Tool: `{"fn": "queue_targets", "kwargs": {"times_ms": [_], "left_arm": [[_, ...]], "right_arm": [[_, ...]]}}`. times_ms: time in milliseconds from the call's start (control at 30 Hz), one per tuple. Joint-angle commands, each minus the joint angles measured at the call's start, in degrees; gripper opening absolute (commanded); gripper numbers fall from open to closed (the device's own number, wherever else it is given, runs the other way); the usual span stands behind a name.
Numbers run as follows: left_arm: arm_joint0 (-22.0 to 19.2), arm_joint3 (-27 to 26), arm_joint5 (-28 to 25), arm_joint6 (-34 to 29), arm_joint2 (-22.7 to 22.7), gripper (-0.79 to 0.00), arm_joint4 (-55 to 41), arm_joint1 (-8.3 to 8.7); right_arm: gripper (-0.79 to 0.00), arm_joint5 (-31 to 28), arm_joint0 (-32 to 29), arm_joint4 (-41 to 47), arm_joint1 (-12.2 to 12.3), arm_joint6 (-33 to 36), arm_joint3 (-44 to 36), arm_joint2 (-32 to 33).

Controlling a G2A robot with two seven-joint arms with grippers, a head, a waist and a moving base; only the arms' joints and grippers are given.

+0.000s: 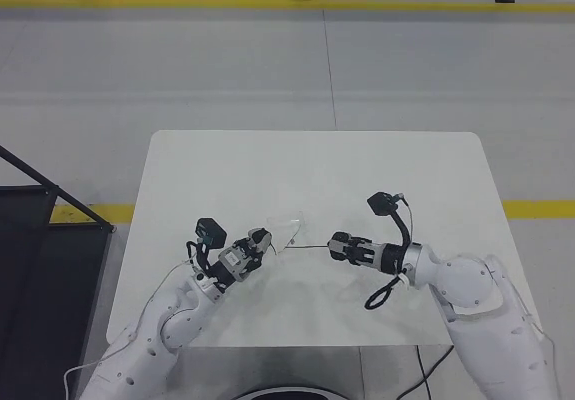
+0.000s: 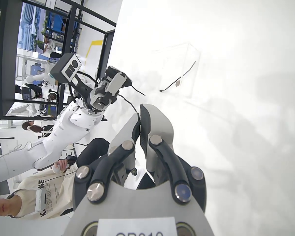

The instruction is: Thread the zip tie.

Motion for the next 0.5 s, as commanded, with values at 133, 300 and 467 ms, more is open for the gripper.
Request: {"fn": "queue_targets", "kwargs": {"times_ms": [133,300,467], "left_arm": [[0.0,0.01,-0.01,0.0,0.0,-0.785,-0.01,0.0],[0.11,-0.73,2.77,-0.74,0.17,-0.785,1.76,-0.12],[0.4,-1.48,6.75,0.64,1.23,-0.785,6.09,-0.55]], "right_arm": [[-0.785,0.02,0.14,0.01,-0.02,0.0,0.13,-0.06],[-0.785,0.02,0.14,0.01,-0.02,0.0,0.13,-0.06],[-0.785,-0.91,-0.37,1.28,0.0,-1.56,0.98,-0.69]]}}
